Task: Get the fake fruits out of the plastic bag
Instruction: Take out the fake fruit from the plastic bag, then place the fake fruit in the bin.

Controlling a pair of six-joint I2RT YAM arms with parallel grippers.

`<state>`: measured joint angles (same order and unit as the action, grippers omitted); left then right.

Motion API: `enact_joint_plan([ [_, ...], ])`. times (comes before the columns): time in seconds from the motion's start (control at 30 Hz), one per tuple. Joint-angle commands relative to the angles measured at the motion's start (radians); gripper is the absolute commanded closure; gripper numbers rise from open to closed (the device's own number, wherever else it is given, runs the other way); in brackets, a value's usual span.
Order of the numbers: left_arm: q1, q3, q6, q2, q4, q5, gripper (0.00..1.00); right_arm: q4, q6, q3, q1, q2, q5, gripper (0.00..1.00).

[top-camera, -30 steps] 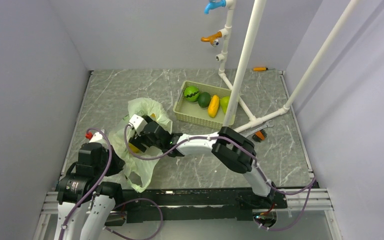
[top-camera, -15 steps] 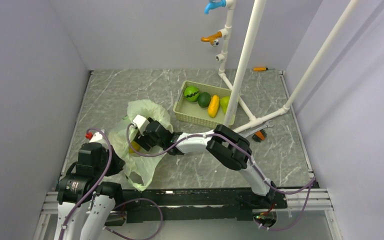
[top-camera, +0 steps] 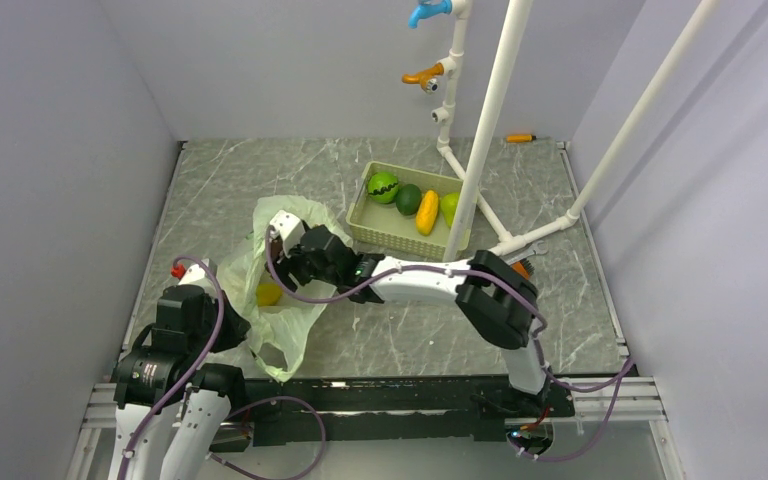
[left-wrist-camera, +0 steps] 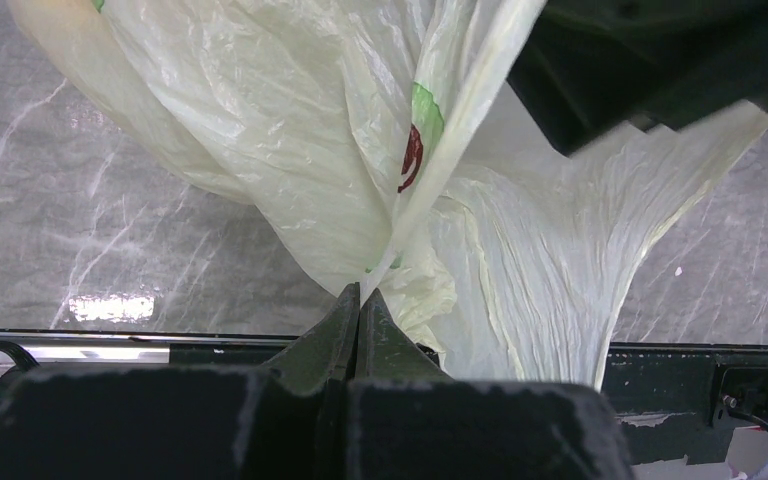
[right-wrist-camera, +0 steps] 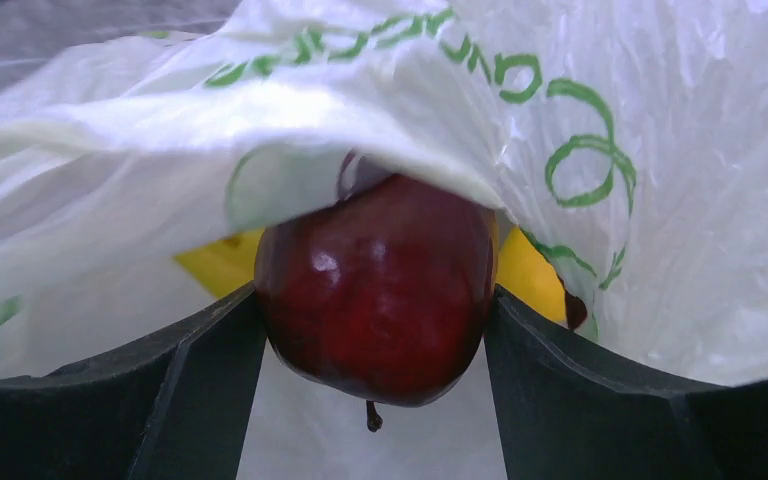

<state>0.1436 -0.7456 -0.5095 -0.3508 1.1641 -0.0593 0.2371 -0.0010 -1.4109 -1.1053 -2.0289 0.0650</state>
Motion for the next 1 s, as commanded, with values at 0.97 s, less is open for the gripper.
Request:
enact_joint_plan([
  [0.97, 0.000, -0.005, 0.013, 0.000, -0.030, -0.026, 1.00, -0.299, 0.064, -0.005, -0.045, 0.603, -0.385, 1.00],
])
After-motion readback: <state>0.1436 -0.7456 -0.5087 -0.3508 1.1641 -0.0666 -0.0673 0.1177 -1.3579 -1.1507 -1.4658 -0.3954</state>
